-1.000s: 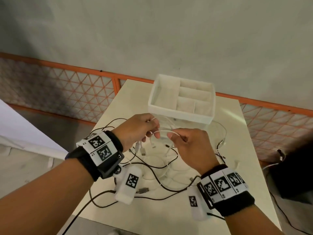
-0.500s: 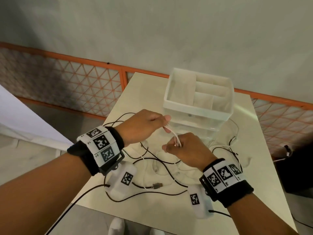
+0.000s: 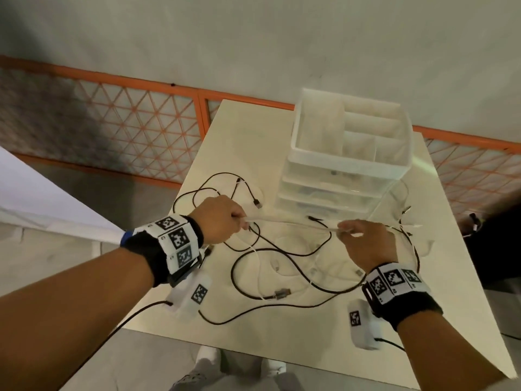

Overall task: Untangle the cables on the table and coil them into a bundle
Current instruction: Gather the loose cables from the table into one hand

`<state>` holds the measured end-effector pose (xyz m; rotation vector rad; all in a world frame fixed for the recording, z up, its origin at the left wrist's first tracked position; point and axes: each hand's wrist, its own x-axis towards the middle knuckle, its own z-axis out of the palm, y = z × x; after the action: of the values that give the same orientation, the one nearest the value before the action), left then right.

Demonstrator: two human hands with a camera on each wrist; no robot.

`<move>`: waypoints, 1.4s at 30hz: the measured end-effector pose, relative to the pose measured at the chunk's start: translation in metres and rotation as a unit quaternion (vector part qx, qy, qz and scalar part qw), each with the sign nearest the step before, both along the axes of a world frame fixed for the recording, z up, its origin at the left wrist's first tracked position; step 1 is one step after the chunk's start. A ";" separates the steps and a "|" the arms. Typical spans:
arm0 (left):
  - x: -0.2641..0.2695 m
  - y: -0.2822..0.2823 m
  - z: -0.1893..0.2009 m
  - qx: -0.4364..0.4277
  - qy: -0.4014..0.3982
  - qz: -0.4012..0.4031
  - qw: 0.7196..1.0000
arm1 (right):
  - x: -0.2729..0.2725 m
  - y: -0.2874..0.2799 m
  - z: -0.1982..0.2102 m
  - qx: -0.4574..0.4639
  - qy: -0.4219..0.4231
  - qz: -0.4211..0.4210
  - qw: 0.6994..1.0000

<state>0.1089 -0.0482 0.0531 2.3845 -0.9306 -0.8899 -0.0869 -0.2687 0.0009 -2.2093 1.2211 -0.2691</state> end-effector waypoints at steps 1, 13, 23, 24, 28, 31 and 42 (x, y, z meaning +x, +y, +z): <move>0.001 -0.001 0.000 0.002 0.004 -0.003 1.000 | -0.003 0.000 -0.003 0.026 0.028 -0.004 0.999; 0.007 0.005 -0.013 -0.064 0.165 0.147 0.973 | 0.012 0.106 -0.034 0.024 0.041 0.315 0.948; -0.015 0.015 -0.026 -0.017 0.199 0.075 0.977 | 0.018 0.136 -0.081 -0.042 0.192 0.428 0.882; -0.016 0.016 -0.029 -0.014 0.195 0.072 0.978 | 0.017 0.136 -0.081 -0.060 0.191 0.429 0.881; -0.013 0.023 -0.034 -0.005 0.142 0.036 0.989 | 0.016 0.128 -0.066 -0.072 0.104 0.408 0.904; -0.007 0.025 -0.032 -0.028 0.120 0.023 0.992 | 0.024 0.106 -0.028 -0.033 -0.019 0.329 0.944; -0.005 -0.001 -0.005 -0.210 0.275 0.103 0.933 | 0.035 0.031 0.089 -0.049 -0.274 0.085 0.957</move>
<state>0.1042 -0.0495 0.0484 1.6963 -0.5604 -1.0692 -0.0518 -0.2382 0.0897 -2.0984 0.7234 -0.8221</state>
